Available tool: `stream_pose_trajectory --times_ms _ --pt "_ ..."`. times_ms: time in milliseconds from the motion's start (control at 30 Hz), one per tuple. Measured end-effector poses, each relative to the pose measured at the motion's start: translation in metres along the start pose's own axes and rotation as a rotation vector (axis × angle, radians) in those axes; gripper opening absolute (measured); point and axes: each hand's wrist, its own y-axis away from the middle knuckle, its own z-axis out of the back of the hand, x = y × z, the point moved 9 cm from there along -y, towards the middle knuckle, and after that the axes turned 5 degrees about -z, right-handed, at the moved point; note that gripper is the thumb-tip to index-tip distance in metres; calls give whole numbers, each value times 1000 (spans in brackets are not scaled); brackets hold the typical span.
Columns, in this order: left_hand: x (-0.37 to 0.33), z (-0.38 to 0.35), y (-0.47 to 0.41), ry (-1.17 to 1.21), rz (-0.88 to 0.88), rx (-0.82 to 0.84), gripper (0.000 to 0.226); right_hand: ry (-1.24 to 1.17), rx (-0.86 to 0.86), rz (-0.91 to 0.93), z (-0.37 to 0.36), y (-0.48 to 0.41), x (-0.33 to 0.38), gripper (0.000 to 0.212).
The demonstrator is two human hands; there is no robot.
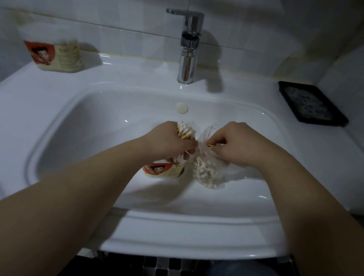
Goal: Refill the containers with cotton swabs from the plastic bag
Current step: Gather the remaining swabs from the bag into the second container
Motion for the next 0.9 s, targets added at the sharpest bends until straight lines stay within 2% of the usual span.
stream_pose_trajectory --times_ms 133,233,400,633,733,767,833,900 --pt "-4 0 1 88 14 -22 27 -40 27 52 -1 3 7 23" --pt "-5 1 1 1 -4 -15 24 -100 64 39 -5 4 10 20" --pt "-3 8 -3 -114 9 -67 11 -48 -48 -5 7 2 5 30" --pt "-1 23 0 -190 26 -172 18 -216 -186 -29 30 7 -4 28" --pt "-15 33 4 -266 -67 -296 21 -233 -171 -32 27 7 -3 27" --pt "-24 36 7 -242 -136 -357 22 -239 -170 -32 26 7 -2 27" --pt "-37 37 13 -39 -256 -401 21 -242 -170 -29 25 6 -1 25" --pt "-46 25 14 107 -313 -297 13 -233 -170 -19 24 5 0 27"
